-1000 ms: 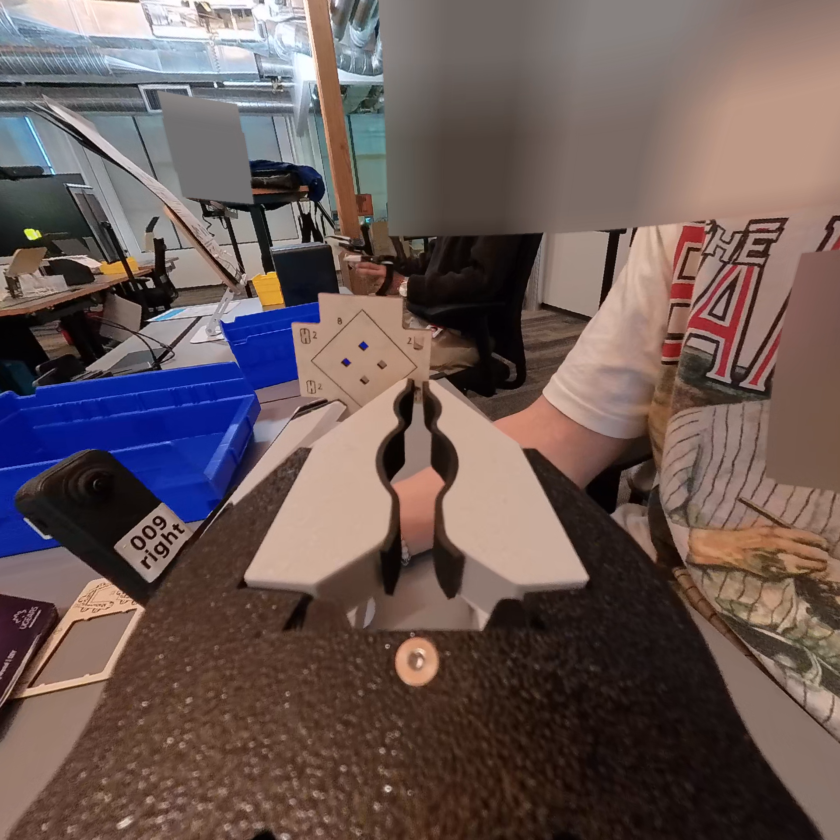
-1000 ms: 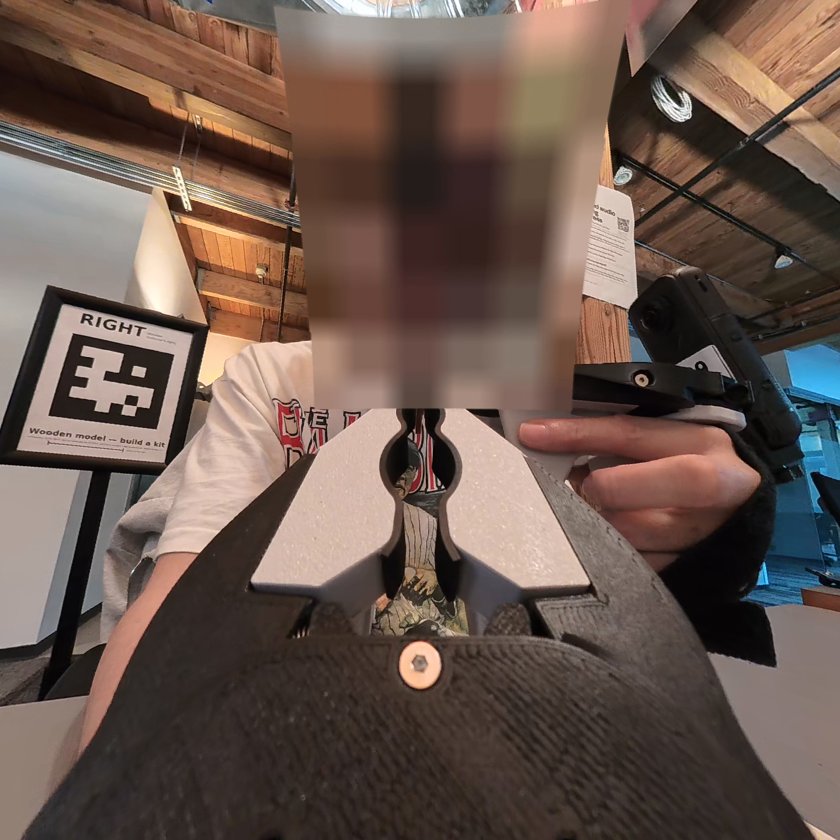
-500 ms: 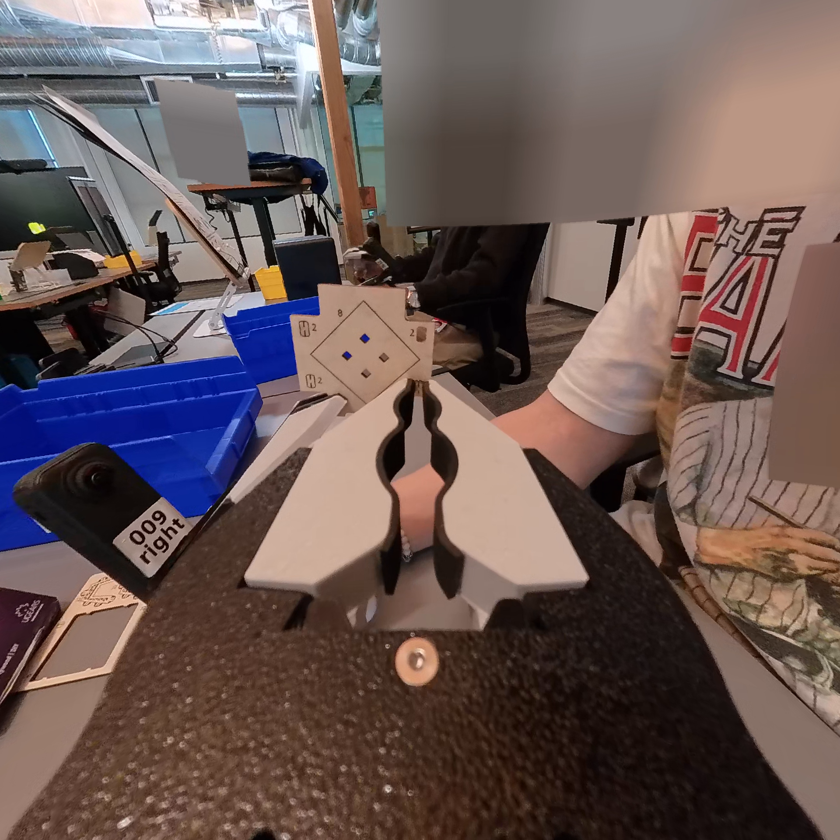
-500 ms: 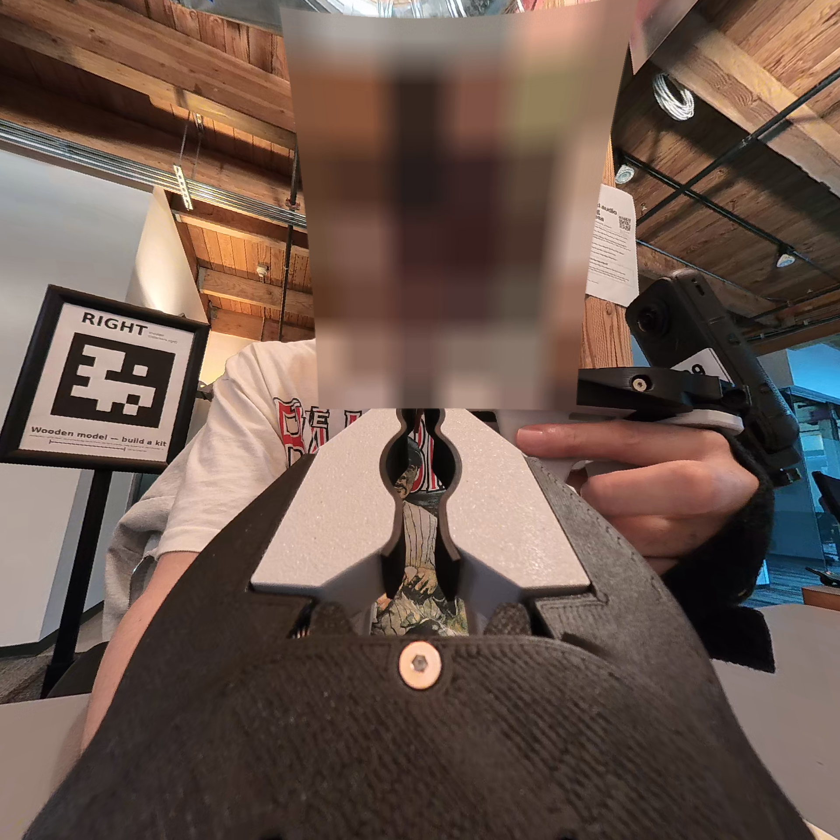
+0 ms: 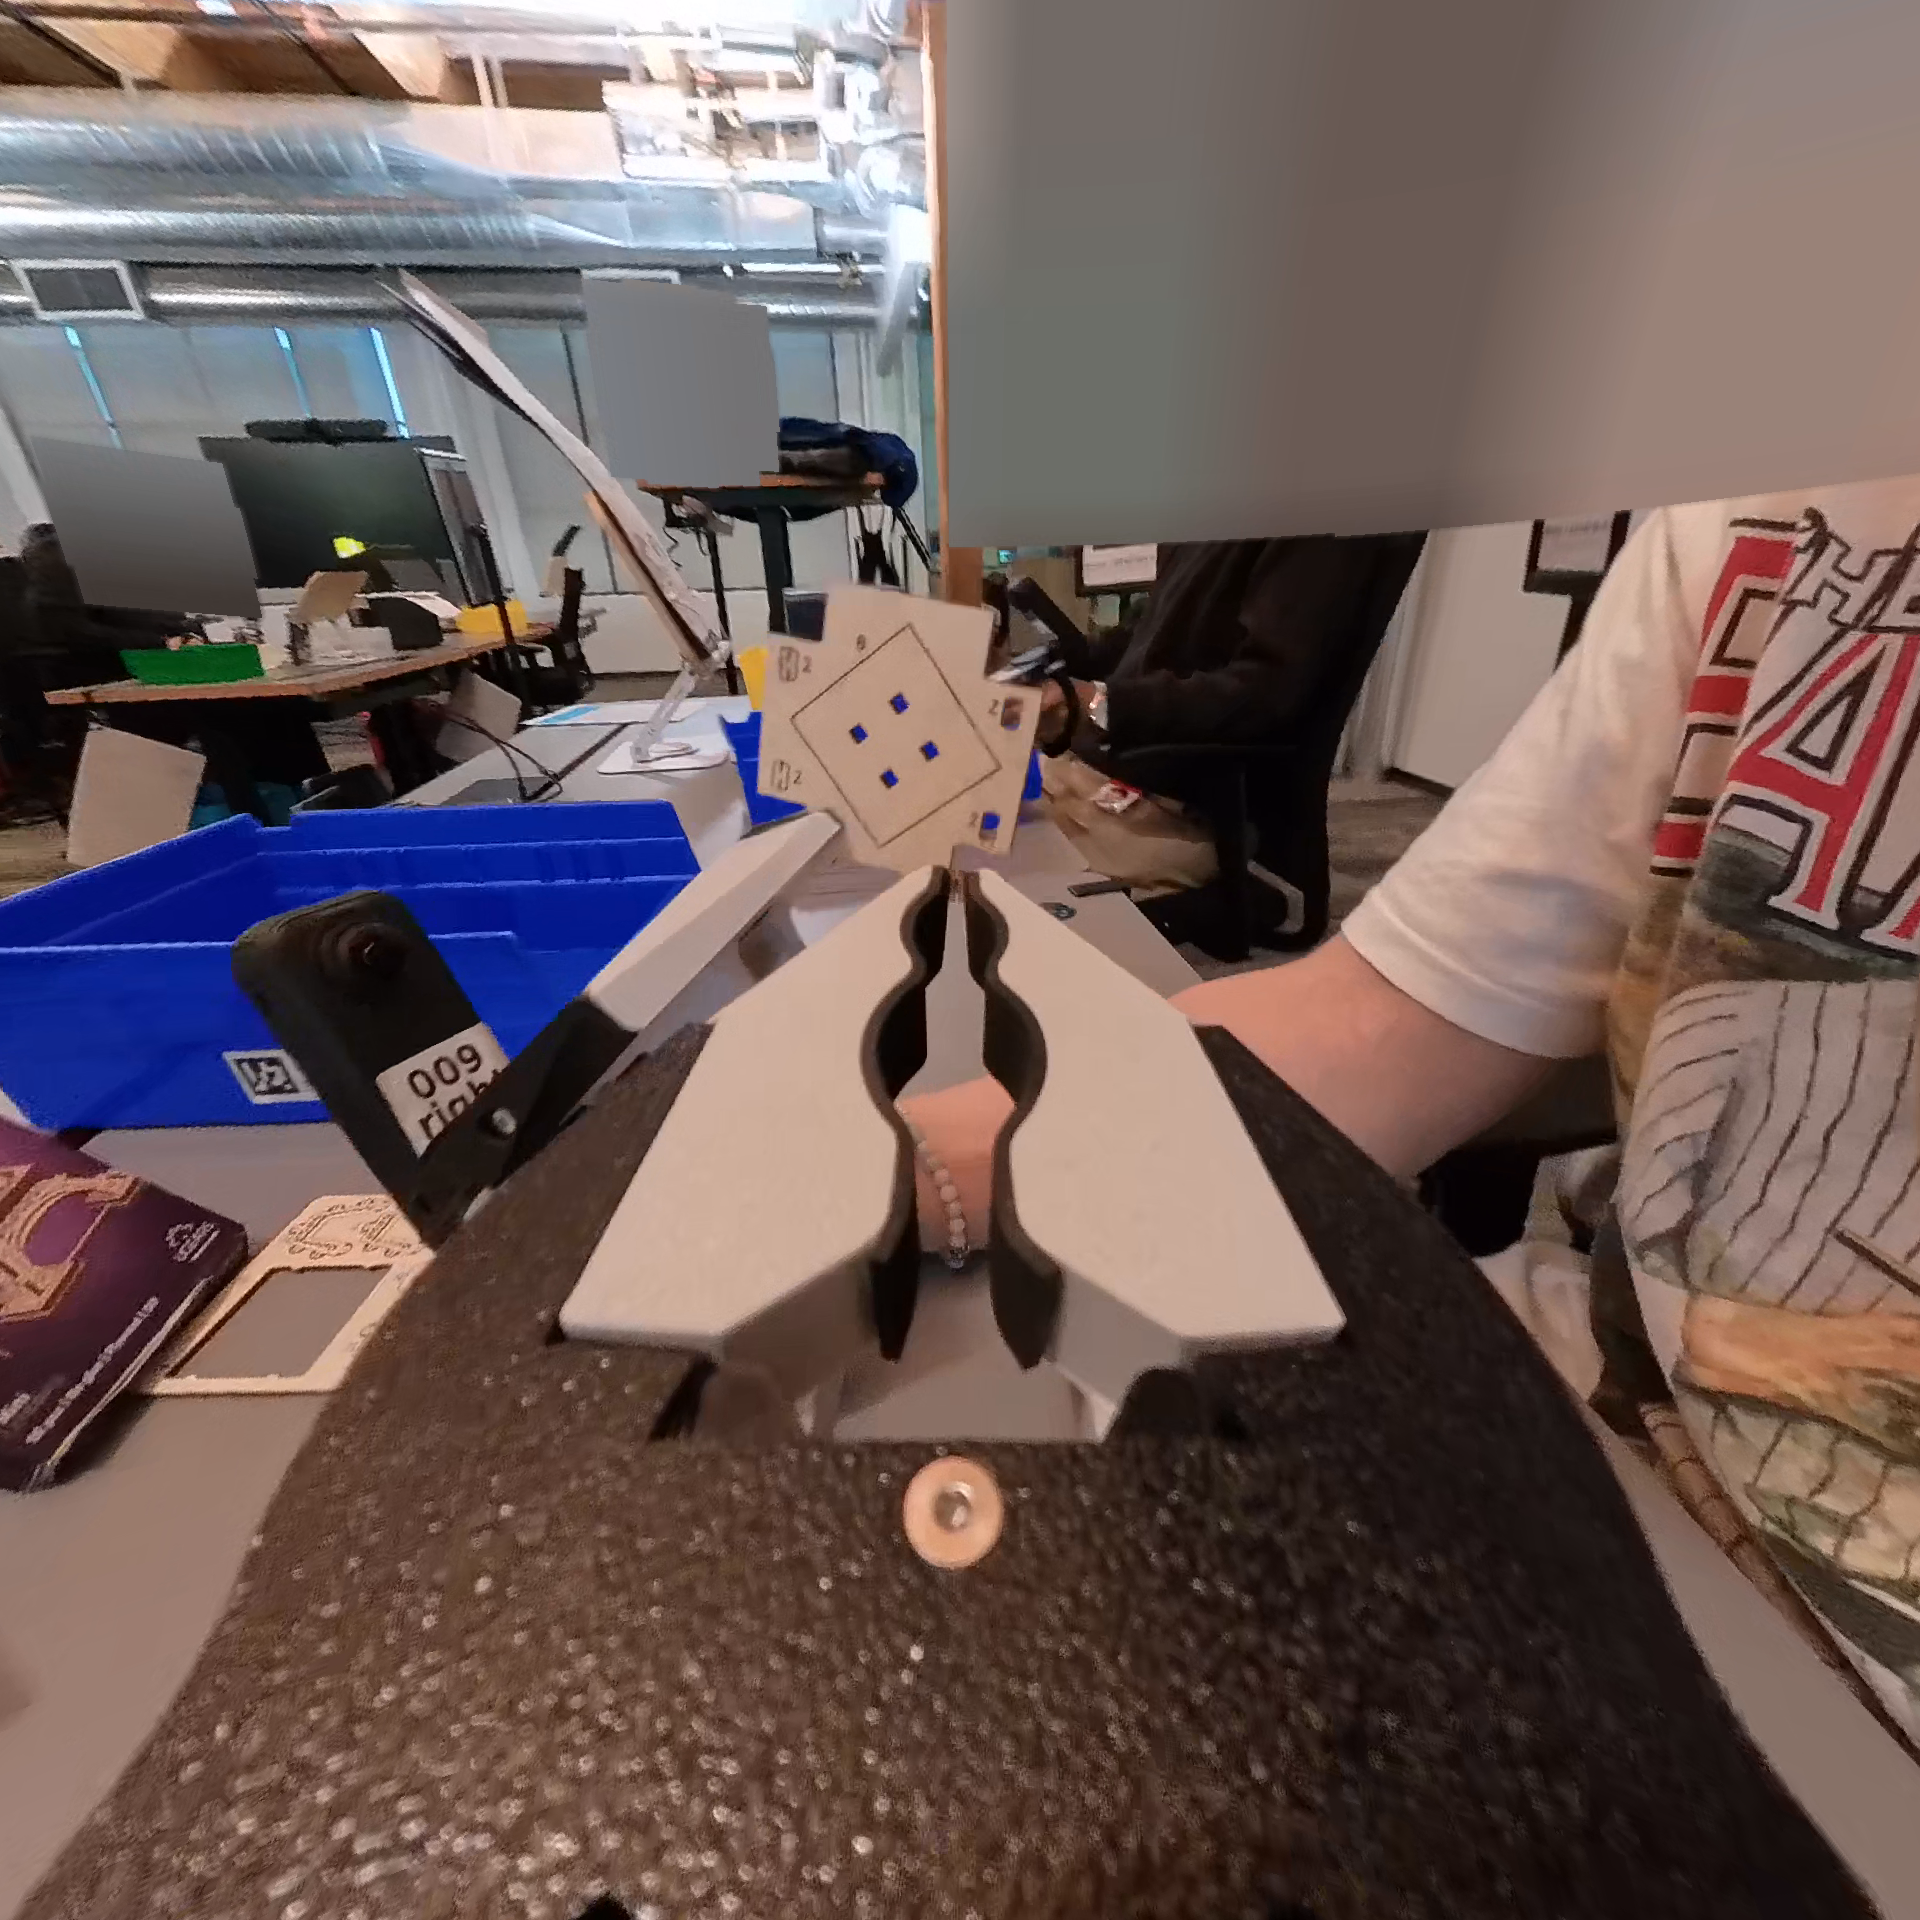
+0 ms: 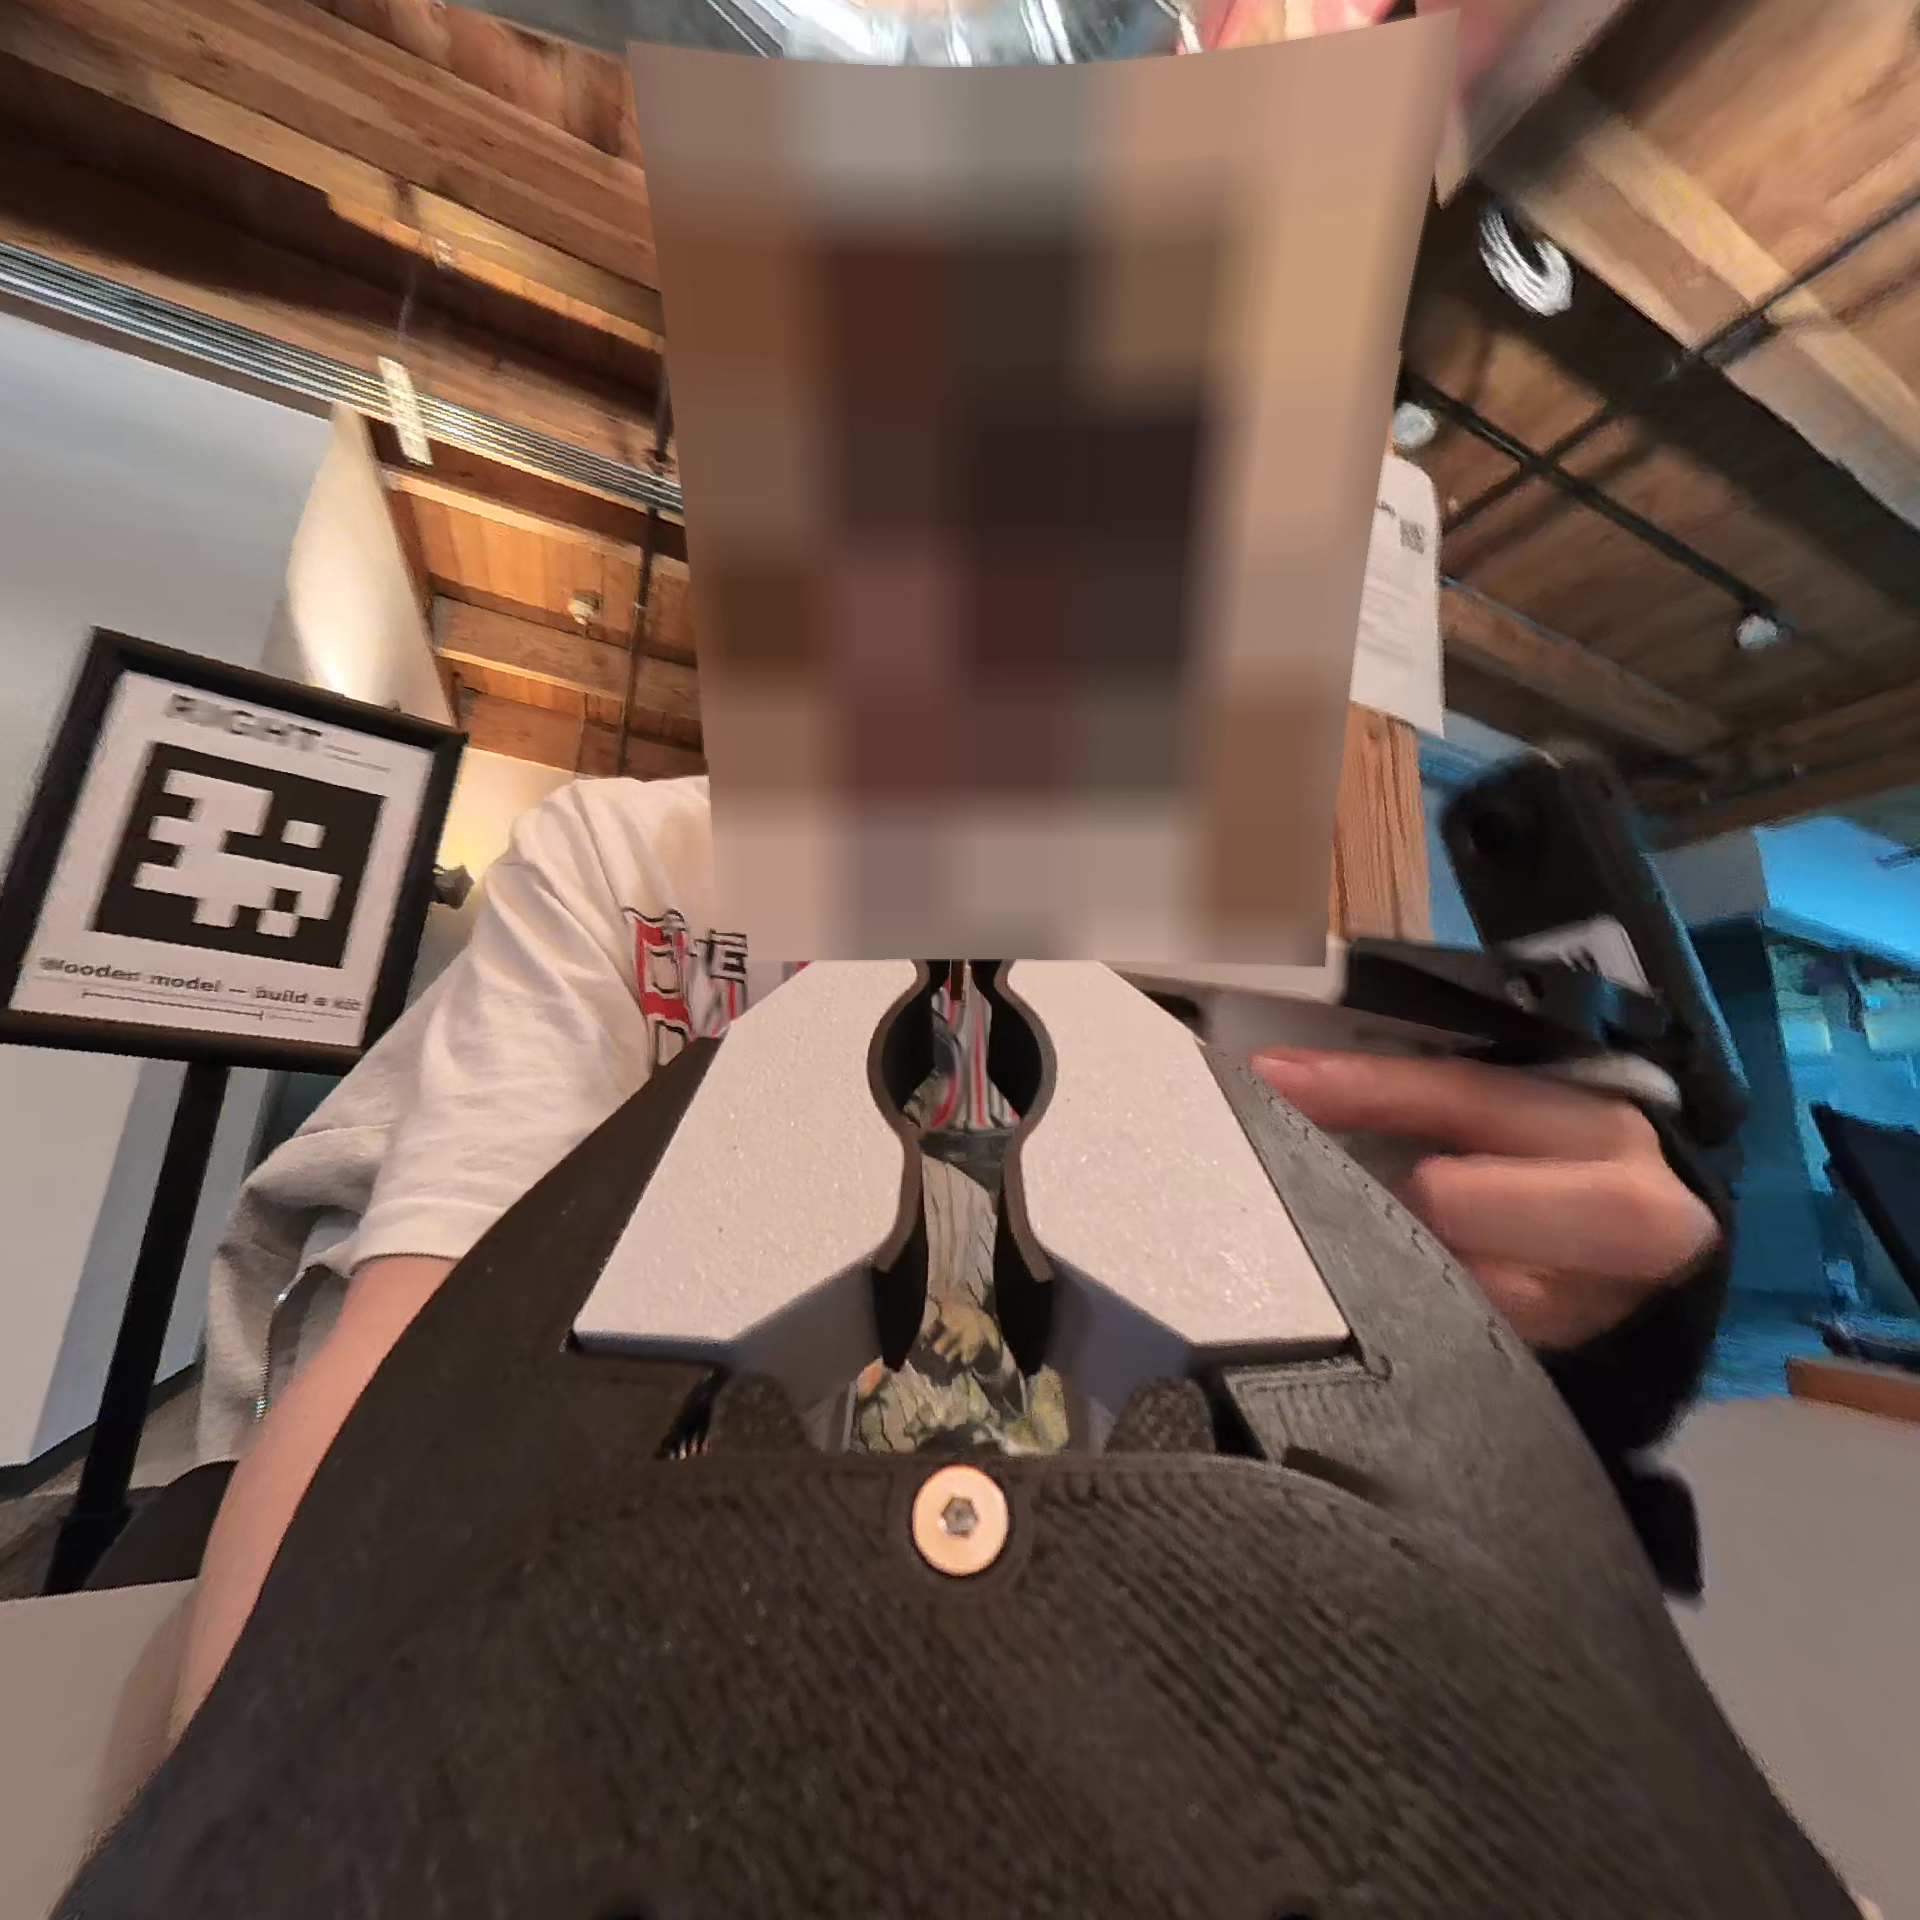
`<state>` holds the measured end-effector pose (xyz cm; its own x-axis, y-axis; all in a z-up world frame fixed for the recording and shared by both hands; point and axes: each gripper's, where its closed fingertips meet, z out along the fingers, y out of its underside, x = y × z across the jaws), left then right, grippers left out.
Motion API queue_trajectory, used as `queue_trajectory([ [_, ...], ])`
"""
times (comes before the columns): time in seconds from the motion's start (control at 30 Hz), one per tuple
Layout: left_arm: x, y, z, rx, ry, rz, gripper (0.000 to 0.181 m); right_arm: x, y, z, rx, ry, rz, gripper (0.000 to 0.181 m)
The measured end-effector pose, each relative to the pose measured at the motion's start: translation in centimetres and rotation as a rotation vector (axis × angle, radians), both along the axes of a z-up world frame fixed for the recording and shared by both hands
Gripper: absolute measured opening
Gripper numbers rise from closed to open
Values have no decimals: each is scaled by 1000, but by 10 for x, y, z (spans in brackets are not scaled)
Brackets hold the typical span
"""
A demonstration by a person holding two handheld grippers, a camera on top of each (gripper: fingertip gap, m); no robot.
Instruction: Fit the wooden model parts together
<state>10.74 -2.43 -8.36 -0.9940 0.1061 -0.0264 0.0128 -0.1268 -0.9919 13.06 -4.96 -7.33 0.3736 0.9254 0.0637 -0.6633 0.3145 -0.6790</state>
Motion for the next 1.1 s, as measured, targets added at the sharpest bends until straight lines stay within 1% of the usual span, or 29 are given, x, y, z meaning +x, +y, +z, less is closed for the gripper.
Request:
queue_trajectory([
  [0.07,6,7,-6,14,-3,44,0,0,-1,1,11,2,-5,1],
  [0.13,28,25,-18,100,-41,171,0,1,-1,1,11,7,-11,1],
  [0.17,46,39,-28,181,-63,256,0,2,-1,1,4,9,-21,1],
  [0.23,85,76,-52,401,-98,416,0,4,3,0,-19,13,-49,1],
  [0.33,133,130,-94,798,-106,557,0,14,10,-1,-47,48,-112,0],
  [0.43,153,169,-134,1217,-155,553,0,21,21,-5,-114,57,-161,1],
  [0.47,153,174,-147,1322,-165,503,0,22,26,-8,-143,48,-178,1],
  [0.5,150,171,-157,1376,-169,441,0,22,28,-9,-157,46,-184,0],
  [0.57,139,155,-172,1405,-160,312,0,22,29,-9,-165,49,-185,0],
  [0.6,134,148,-176,1415,-159,271,0,23,31,-11,-179,48,-193,0],
  [0.67,128,138,-180,1420,-173,225,0,24,36,-14,-217,43,-212,0],
  [0.73,119,130,-182,1413,-147,180,0,26,37,-15,-224,49,-224,1],
  [0.8,114,127,-185,1428,-128,152,0,30,39,-16,-240,60,-247,1],
  [0.87,111,127,-188,1447,-146,140,1,35,41,-17,-257,75,-259,1],
  [0.97,107,124,-188,1438,-144,122,1,40,46,-21,-291,86,-291,1],
  [1.03,107,124,-187,1430,-134,132,5,46,50,-23,-316,105,-327,1],
  [1.1,105,124,-182,1385,-109,127,9,53,57,-28,-361,125,-365,2],
])
